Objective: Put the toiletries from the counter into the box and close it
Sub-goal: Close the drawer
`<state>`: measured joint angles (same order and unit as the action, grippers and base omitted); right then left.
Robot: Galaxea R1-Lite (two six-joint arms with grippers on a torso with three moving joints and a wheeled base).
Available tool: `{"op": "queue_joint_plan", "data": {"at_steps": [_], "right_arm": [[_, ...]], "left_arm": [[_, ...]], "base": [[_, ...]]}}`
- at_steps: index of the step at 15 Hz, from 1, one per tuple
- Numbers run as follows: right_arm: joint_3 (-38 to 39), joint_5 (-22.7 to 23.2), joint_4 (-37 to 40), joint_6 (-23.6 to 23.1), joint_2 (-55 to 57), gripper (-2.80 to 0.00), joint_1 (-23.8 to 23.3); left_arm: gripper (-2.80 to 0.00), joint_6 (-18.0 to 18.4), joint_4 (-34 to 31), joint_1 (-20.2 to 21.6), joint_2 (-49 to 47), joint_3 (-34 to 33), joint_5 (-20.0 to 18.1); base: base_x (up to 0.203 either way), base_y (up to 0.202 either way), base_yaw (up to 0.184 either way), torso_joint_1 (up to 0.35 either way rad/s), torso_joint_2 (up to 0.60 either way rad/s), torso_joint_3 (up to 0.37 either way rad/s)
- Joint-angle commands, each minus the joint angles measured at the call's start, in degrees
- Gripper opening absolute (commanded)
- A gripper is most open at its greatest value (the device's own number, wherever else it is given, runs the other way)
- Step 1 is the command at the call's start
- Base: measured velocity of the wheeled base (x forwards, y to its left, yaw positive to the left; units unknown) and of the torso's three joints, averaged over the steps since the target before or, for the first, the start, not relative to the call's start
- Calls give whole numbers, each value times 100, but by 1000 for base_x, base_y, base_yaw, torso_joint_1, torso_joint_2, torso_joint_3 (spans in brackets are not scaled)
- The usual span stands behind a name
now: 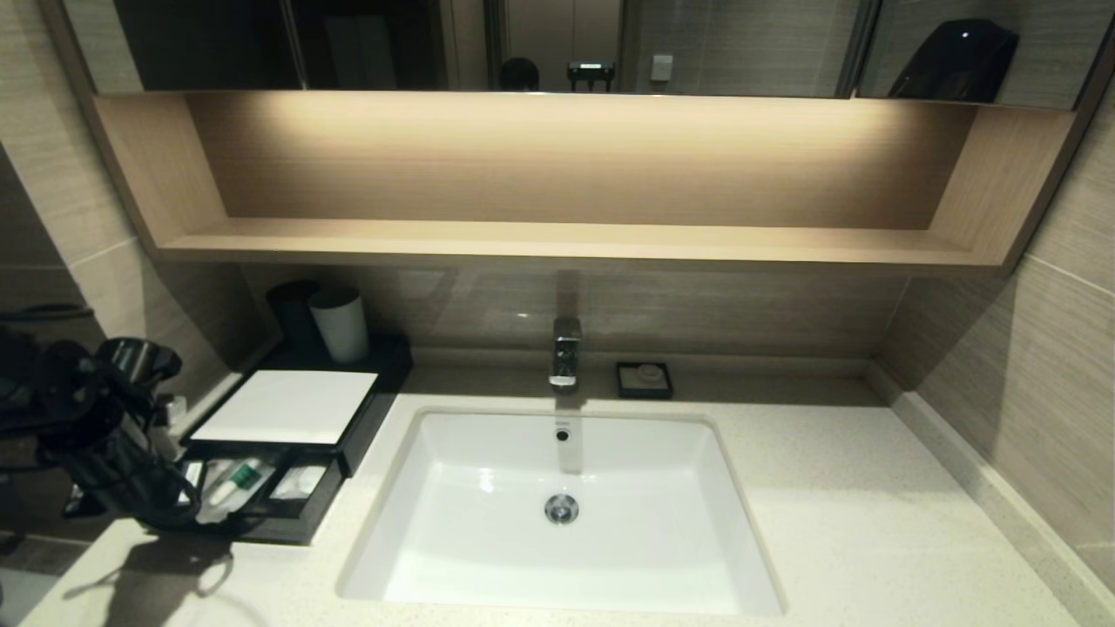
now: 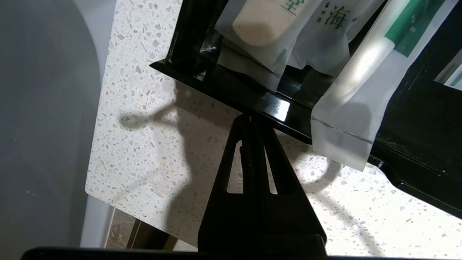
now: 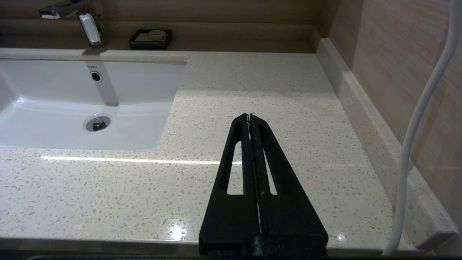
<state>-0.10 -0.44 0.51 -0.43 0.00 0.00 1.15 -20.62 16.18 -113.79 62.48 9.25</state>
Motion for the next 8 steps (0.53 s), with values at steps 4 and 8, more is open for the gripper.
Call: {"op": "queue_joint_plan", "data": {"at_steps": [4, 8], "right_arm": [[1, 0, 1, -1, -9, -280, 0], [1, 0, 1, -1, -9, -280, 0]], "left_arm": [[-280, -1, -12, -18, -185, 253, -2], [-280, -6, -12, -44, -367, 444, -11]], "base": [[0, 0, 0, 0, 0, 0], [0, 0, 0, 0, 0, 0]]}}
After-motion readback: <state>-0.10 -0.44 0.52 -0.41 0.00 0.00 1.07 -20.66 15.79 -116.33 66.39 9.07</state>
